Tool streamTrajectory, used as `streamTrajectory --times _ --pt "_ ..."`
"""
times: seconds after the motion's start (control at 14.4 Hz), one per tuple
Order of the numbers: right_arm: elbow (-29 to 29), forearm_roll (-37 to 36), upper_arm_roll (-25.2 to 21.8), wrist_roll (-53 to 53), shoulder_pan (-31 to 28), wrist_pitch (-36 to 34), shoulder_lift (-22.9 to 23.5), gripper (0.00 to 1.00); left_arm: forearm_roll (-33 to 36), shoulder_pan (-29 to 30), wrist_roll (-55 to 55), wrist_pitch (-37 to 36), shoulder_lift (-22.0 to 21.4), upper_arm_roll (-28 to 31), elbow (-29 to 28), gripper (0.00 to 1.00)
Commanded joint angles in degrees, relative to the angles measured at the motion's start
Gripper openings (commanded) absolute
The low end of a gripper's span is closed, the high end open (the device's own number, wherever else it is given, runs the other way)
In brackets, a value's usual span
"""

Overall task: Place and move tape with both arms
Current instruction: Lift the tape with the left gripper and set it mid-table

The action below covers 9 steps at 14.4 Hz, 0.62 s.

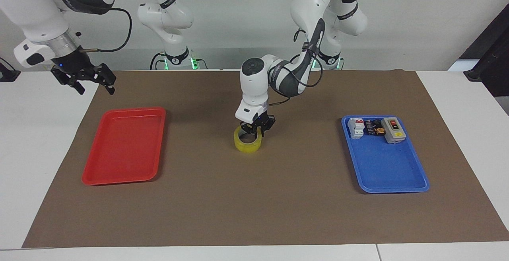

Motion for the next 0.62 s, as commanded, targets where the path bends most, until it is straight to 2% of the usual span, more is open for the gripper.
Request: streamTrajectory --times 0.0,0.21,0.35,0.55 --pt "-1.6 1.0 0.0 -0.9 0.9 0.9 -1.4 1.00 0.8 2.5 0.1 -3.3 -5.6 0.2 -1.8 1.00" --pt "-1.1 0.9 0.2 1.4 6.7 2.5 -1.0 1.00 0.7 7.4 3.7 -3.8 -14.7 0.2 -7.6 1.00" --pt "-1.1 0.9 0.5 10.1 12.4 3.8 0.1 1.00 0.2 12.4 10.0 -5.3 -20.7 0.1 -11.0 1.00" --pt "0.3 0.9 0.5 19.5 22.6 10.2 4.8 1.00 -0.4 20.0 24.5 -14.8 -25.6 0.2 -10.6 1.00"
